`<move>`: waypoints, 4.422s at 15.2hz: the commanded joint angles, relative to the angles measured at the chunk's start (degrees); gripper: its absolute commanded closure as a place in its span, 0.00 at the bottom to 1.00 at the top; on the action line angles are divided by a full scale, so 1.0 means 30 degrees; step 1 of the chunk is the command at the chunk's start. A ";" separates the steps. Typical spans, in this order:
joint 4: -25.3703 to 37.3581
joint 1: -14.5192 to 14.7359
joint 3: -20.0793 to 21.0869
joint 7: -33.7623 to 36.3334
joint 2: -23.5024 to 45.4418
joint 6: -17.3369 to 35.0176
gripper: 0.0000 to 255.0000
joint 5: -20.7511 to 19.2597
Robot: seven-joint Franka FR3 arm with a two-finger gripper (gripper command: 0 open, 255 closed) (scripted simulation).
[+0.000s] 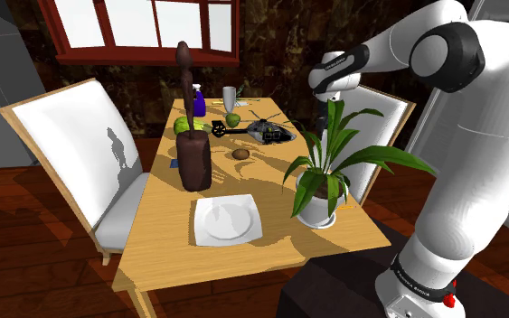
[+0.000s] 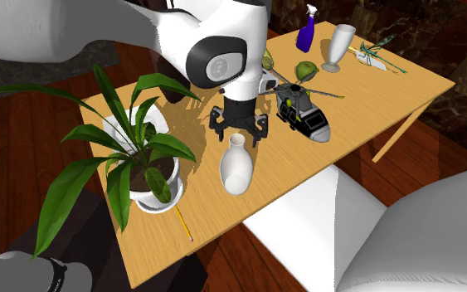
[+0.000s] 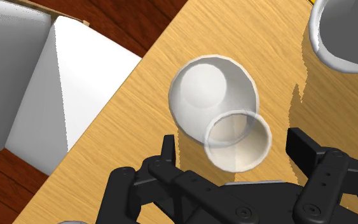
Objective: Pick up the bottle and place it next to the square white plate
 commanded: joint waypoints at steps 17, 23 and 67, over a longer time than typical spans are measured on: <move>-0.0050 -0.0012 0.0004 -0.0020 0.0092 0.0148 1.00 0.0034; 0.0842 0.0037 -0.0031 0.0061 -0.0466 -0.1271 1.00 -0.0165; 1.3559 -0.0418 -0.0280 -0.0603 0.0486 -1.3069 1.00 0.0171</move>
